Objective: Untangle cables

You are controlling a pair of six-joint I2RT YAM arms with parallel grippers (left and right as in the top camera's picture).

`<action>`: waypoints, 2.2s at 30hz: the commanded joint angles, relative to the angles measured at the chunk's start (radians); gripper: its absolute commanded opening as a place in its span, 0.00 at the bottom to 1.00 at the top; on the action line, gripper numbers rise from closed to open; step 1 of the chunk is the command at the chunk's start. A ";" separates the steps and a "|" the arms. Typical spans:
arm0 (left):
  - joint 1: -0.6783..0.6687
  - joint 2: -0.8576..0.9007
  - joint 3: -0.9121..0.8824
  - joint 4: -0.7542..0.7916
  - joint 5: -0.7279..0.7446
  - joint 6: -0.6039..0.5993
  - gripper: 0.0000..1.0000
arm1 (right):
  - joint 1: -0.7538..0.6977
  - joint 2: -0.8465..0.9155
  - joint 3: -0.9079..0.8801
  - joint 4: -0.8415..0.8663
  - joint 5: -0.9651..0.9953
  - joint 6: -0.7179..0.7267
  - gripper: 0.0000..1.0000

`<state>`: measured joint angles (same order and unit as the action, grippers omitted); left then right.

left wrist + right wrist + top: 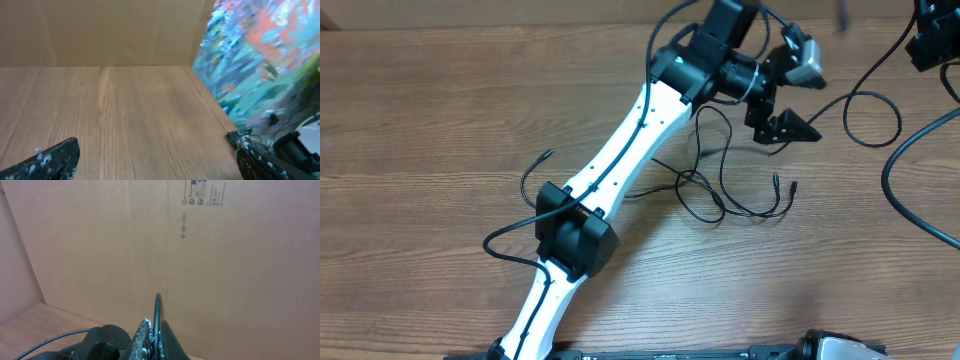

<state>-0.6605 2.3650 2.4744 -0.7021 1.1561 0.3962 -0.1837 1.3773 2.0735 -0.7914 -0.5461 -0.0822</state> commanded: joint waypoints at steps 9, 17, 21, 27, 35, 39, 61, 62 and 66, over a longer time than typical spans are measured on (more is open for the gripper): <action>0.111 0.017 0.010 -0.002 0.225 -0.028 1.00 | -0.002 0.012 0.003 0.051 0.104 -0.022 0.04; 0.093 0.017 0.010 0.002 0.226 -0.036 1.00 | 0.000 0.031 0.003 0.061 0.075 0.005 0.04; 0.053 0.018 0.010 0.011 0.216 -0.022 1.00 | 0.000 0.031 0.003 0.064 0.070 0.004 0.04; 0.002 0.018 0.010 0.011 0.150 -0.022 1.00 | 0.000 0.031 0.004 0.063 0.070 0.004 0.04; -0.006 0.017 0.010 0.006 0.031 -0.043 0.04 | -0.002 0.031 0.003 0.052 0.075 0.003 0.04; 0.085 0.006 0.010 -0.029 -0.066 -0.168 0.04 | -0.040 0.031 0.003 0.032 0.082 0.000 0.04; 0.518 -0.213 0.010 -0.647 -0.299 -0.056 0.04 | -0.464 0.230 0.003 0.030 0.082 -0.004 0.04; 0.516 -0.213 0.010 -0.647 -0.301 -0.055 0.04 | -0.464 0.235 0.003 0.031 0.086 -0.004 0.04; 0.511 -0.213 0.010 -0.647 -0.301 -0.064 0.04 | -0.463 0.252 0.003 0.010 0.092 -0.004 0.06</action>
<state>-0.1375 2.1578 2.4748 -1.3476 0.8734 0.3176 -0.6510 1.6253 2.0689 -0.7719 -0.4633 -0.0830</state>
